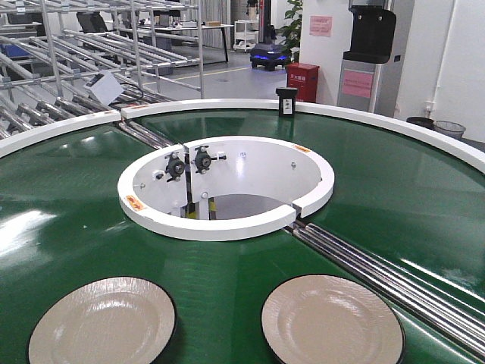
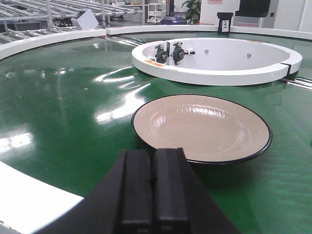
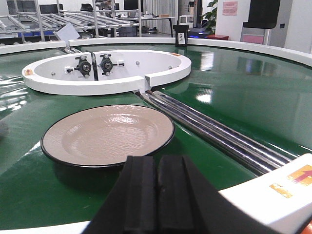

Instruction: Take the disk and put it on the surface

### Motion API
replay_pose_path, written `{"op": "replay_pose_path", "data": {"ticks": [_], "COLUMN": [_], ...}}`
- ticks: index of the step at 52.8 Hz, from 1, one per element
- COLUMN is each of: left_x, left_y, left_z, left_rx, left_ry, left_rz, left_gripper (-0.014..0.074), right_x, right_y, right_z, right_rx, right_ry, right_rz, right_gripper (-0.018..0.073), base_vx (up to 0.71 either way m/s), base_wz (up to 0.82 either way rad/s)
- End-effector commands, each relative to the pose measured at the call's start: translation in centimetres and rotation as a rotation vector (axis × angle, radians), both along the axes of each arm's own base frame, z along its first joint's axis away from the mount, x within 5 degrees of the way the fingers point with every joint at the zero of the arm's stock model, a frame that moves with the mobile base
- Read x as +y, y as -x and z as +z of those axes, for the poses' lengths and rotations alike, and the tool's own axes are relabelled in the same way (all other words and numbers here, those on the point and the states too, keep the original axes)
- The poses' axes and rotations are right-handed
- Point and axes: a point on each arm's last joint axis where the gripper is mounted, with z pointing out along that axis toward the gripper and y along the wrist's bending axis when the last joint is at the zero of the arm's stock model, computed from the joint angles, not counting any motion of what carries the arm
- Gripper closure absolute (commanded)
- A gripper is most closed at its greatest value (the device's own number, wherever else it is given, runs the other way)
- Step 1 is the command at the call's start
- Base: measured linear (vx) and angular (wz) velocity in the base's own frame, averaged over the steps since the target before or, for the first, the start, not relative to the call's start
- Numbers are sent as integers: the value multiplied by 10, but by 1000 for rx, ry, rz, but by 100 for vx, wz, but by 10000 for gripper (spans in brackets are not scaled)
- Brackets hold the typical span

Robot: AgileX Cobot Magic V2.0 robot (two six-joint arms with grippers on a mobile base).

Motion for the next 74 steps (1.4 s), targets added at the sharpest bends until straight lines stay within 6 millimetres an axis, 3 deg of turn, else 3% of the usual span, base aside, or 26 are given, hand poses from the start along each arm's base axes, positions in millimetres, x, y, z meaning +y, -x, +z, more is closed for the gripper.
{"op": "replay_pose_path", "data": {"ticks": [1, 57, 69, 74], "left_x": [0, 0, -1, -1], "left_y": [1, 1, 9, 15], "left_z": [15, 21, 54, 73], "left_rx": [-112, -175, -499, -555], "left_ry": [8, 24, 155, 151], "left_rz": [1, 0, -32, -36], "left_gripper": [604, 604, 604, 604], "right_x": [1, 1, 3, 2], "right_y": [1, 1, 3, 7], "right_z": [7, 8, 25, 45], "right_rx": [-93, -111, -279, -313], "right_ry": [3, 48, 21, -41], "right_rz": [8, 9, 35, 30], "right_gripper": [568, 568, 568, 568], "base_vx": [0, 0, 0, 0], "base_wz": [0, 0, 0, 0]}}
